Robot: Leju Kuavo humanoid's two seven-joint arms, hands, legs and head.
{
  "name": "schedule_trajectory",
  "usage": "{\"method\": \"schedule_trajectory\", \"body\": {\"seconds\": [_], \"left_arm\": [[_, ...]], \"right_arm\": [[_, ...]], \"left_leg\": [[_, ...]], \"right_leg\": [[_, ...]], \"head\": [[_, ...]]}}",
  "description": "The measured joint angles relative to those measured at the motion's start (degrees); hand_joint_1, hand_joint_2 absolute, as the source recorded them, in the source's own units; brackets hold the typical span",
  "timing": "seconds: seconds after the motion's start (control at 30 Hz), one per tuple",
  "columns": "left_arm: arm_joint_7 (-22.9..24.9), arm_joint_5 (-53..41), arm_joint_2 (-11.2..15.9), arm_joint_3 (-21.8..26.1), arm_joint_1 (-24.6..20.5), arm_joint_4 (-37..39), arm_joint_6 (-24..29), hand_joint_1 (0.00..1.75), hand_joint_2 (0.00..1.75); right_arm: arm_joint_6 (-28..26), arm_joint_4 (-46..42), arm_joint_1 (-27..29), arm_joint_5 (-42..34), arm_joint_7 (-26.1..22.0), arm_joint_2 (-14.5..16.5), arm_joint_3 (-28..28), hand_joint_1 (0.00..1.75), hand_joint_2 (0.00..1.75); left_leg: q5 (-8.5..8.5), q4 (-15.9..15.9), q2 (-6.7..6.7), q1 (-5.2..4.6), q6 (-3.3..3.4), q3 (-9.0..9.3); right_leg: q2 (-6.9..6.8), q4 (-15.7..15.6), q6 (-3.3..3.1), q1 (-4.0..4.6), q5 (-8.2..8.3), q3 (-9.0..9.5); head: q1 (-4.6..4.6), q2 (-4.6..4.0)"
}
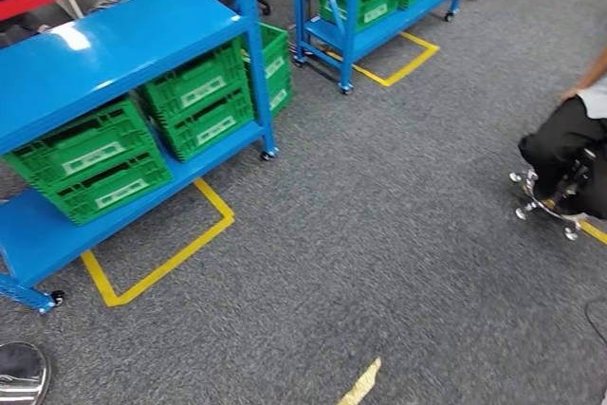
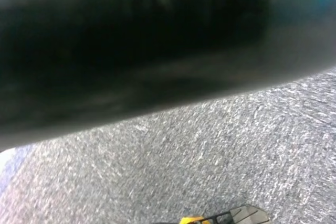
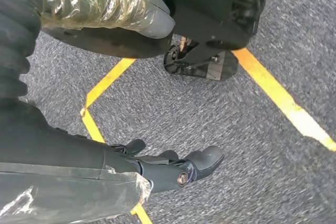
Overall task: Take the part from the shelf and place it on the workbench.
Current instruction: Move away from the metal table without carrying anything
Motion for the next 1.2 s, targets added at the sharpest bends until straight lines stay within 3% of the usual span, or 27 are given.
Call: {"method": "schedule_trajectory", "body": {"seconds": [0.03, 0.1, 0.13, 0.17, 0.2, 0.23, 0.27, 0.3, 0.33, 0.37, 0.43, 0.47, 0.53, 0.6, 0.67, 0.73, 0.77, 0.83, 0.9, 0.97, 1.03, 1.1, 1.17, 1.2], "left_arm": [[-0.04, 0.04, 0.08, 0.03, 0.14, 0.03, -0.37, 0.00, 0.00], [-0.10, 0.07, 0.26, 0.08, 0.19, 0.06, -0.85, 0.00, 0.00], [-0.15, 0.07, 0.32, 0.10, 0.13, 0.07, -1.07, 0.00, 0.00], [-0.25, 0.05, 0.36, 0.11, 0.03, 0.08, -1.38, 0.00, 0.00], [-0.41, -0.01, 0.41, 0.11, 0.00, 0.11, -1.80, 0.00, 0.00], [-0.66, -0.09, 0.47, 0.12, 0.03, 0.15, -2.32, 0.00, 0.00], [-0.94, -0.21, 0.55, 0.13, 0.08, 0.19, -2.84, 0.00, 0.00], [-1.20, -0.37, 0.60, 0.13, 0.12, 0.22, -3.28, 0.00, 0.00], [-1.45, -0.52, 0.64, 0.13, 0.13, 0.24, -3.66, 0.00, 0.00], [-1.61, -0.67, 0.67, 0.13, 0.12, 0.25, -3.98, 0.00, 0.00], [-1.80, -0.97, 0.76, 0.12, 0.11, 0.27, -4.37, 0.00, 0.00], [-1.83, -1.09, 0.81, 0.11, 0.15, 0.31, -4.49, 0.00, 0.00], [-1.86, -1.26, 0.94, 0.11, 0.34, 0.41, -4.63, 0.00, 0.00], [-1.87, -1.30, 1.06, 0.11, 0.37, 0.51, -4.75, 0.00, 0.00], [-1.89, -1.31, 1.15, 0.11, 0.20, 0.55, -4.90, 0.00, 0.00], [-1.89, -1.31, 1.21, 0.11, 0.14, 0.56, -4.99, 0.00, 0.00], [-1.89, -1.32, 1.24, 0.11, 0.23, 0.57, -5.01, 0.00, 0.00], [-1.89, -1.32, 1.33, 0.11, 0.43, 0.57, -5.01, 0.00, 0.00], [-1.89, -1.32, 1.38, 0.11, 0.35, 0.57, -5.01, 0.00, 0.00], [-1.90, -1.33, 1.40, 0.11, 0.13, 0.58, -5.01, 0.00, 0.00], [-1.91, -1.32, 1.48, 0.12, 0.20, 0.62, -5.01, 0.00, 0.00], [-1.92, -1.32, 1.56, 0.13, 0.34, 0.67, -5.01, 0.00, 0.00], [-1.93, -1.33, 1.55, 0.13, 0.27, 0.68, -5.01, 0.00, 0.00], [-1.93, -1.33, 1.53, 0.13, 0.22, 0.69, -5.01, 0.00, 0.00]], "right_arm": [[0.02, 0.00, -0.12, 0.10, 0.01, 0.00, -0.01, 0.00, 1.75], [0.05, 0.00, -0.23, 0.20, 0.00, 0.00, -0.01, 0.00, 1.75], [0.06, 0.00, -0.17, 0.22, 0.01, -0.01, -0.01, 0.00, 1.75], [0.07, 0.00, -0.08, 0.22, 0.01, -0.03, -0.01, 0.00, 1.75], [0.08, 0.00, -0.03, 0.24, 0.00, -0.04, -0.02, 0.00, 1.75], [0.10, 0.00, -0.05, 0.29, -0.01, -0.07, -0.03, 0.00, 1.75], [0.12, 0.00, -0.12, 0.34, 0.03, -0.09, -0.04, 0.00, 1.75], [0.15, 0.00, -0.14, 0.41, 0.08, -0.12, -0.04, 0.00, 1.75], [0.20, 0.00, -0.10, 0.48, 0.14, -0.16, -0.04, 0.00, 1.75], [0.27, 0.01, 0.00, 0.52, 0.20, -0.21, -0.05, 0.00, 1.75], [0.45, 0.03, 0.15, 0.60, 0.22, -0.26, -0.07, 0.00, 1.75], [0.55, 0.04, 0.16, 0.63, 0.23, -0.27, -0.07, 0.00, 1.75], [0.65, 0.05, 0.14, 0.69, 0.24, -0.27, -0.08, 0.00, 1.75], [0.66, 0.07, 0.13, 0.73, 0.22, -0.28, -0.09, 0.00, 1.75], [0.66, 0.07, 0.29, 0.75, 0.21, -0.29, -0.09, 0.00, 1.75], [0.67, 0.07, 0.43, 0.76, 0.25, -0.30, -0.09, 0.00, 1.75], [0.67, 0.07, 0.42, 0.76, 0.26, -0.31, -0.09, 0.00, 1.75], [0.67, 0.07, 0.31, 0.77, 0.26, -0.31, -0.09, 0.00, 1.75], [0.67, 0.07, 0.23, 0.77, 0.26, -0.31, -0.09, 0.00, 1.75], [0.67, 0.07, 0.16, 0.77, 0.26, -0.31, -0.09, 0.00, 1.75], [0.67, 0.07, 0.02, 0.77, 0.26, -0.31, -0.09, 0.00, 1.75], [0.67, 0.07, -0.10, 0.77, 0.22, -0.31, -0.09, 0.00, 1.75], [0.68, 0.07, -0.02, 0.75, 0.20, -0.31, -0.08, 0.00, 1.75], [0.68, 0.07, 0.04, 0.73, 0.16, -0.32, -0.09, 0.00, 1.75]], "left_leg": [[0.15, -0.31, -0.68, 0.14, 0.29, 0.15], [0.55, -0.86, -2.03, 0.54, 0.98, 0.48], [0.65, -0.93, -2.69, 0.64, 1.21, 0.48], [0.68, -0.93, -3.43, 0.67, 1.38, 0.43], [0.67, -0.93, -4.23, 0.67, 1.44, 0.43], [0.64, -0.91, -5.02, 0.67, 1.46, 0.48], [0.60, -0.89, -5.86, 0.69, 1.43, 0.58], [0.54, -0.86, -6.73, 0.72, 1.35, 0.72], [0.45, -0.82, -7.60, 0.77, 1.20, 0.84], [0.34, -0.68, -8.44, 0.72, 0.96, 0.86], [0.28, -0.40, -9.88, 0.73, 0.36, 0.50], [0.36, -0.33, -10.53, 0.79, -0.01, 0.21], [0.41, -0.21, -11.13, 1.04, -0.66, -0.19], [-1.33, 2.43, -8.43, 0.95, -1.25, -1.43], [-4.98, 9.30, -4.95, 0.93, -1.72, -4.78], [-7.05, 15.43, -3.98, 1.13, -2.01, -7.84], [-6.50, 15.93, -3.81, 1.20, -2.07, -8.08], [-2.61, 10.58, -2.78, 1.20, -1.88, -5.33], [0.15, 3.38, 0.20, 0.74, -1.36, -1.66], [0.15, 0.60, 1.79, 0.24, -0.75, -0.39], [0.14, 0.15, 0.52, 0.29, -0.05, -0.34], [0.45, -0.24, -0.94, 0.59, 0.69, -0.14], [0.59, -0.35, -2.48, 0.73, 1.19, -0.08], [0.57, -0.33, -3.33, 0.70, 1.31, -0.08]], "right_leg": [[0.50, 0.10, 0.32, -0.04, -0.33, 0.22], [3.62, 3.06, 0.82, -0.24, -2.30, -0.84], [5.60, 6.44, 0.96, -0.37, -4.00, -2.52], [6.71, 10.51, 1.05, -0.43, -5.73, -4.59], [7.17, 14.12, 1.13, -0.45, -6.87, -6.62], [7.33, 16.19, 1.19, -0.45, -7.01, -8.01], [7.41, 15.97, 1.21, -0.47, -5.88, -8.36], [7.59, 13.55, 1.19, -0.52, -3.76, -7.63], [8.37, 9.62, 1.15, -0.64, -1.21, -6.14], [9.99, 5.69, 1.08, -0.83, 0.64, -4.58], [12.57, 1.06, 0.79, -1.11, 2.10, -2.51], [13.00, 0.63, 0.54, -1.09, 1.89, -2.24], [11.71, 0.47, -0.07, -1.04, 2.00, -2.03], [10.04, 0.21, -0.85, -1.15, 2.03, -1.80], [8.06, 0.12, -1.40, -1.05, 1.82, -1.63], [6.10, 0.13, -1.50, -0.94, 1.54, -1.48], [5.24, 0.14, -1.47, -0.93, 1.39, -1.34], [3.73, 0.13, -1.30, -0.92, 0.99, -0.76], [2.48, 0.16, -0.80, -0.67, 0.43, -0.40], [1.17, -0.02, -0.14, -0.32, -0.10, -0.11], [0.04, -0.36, 0.46, -0.29, -0.44, 0.71], [2.47, 1.58, 0.98, -0.51, -1.93, 0.31], [6.21, 8.40, 1.30, -0.67, -5.25, -3.04], [6.99, 12.57, 1.36, -0.64, -6.75, -5.32]], "head": [[0.15, 0.00], [0.49, 0.00], [0.72, 0.00], [0.86, 0.00], [0.94, 0.00], [0.97, 0.00], [1.01, 0.00], [1.01, 0.00], [1.04, 0.00], [1.11, 0.00], [1.14, 0.00], [1.13, 0.00], [1.13, 0.00], [0.70, 0.00], [0.29, 0.00], [0.29, 0.00], [0.28, 0.00], [0.27, 0.00], [0.25, 0.00], [0.31, 0.00], [0.34, 0.00], [0.55, 0.00], [0.90, 0.00], [0.99, 0.00]]}}
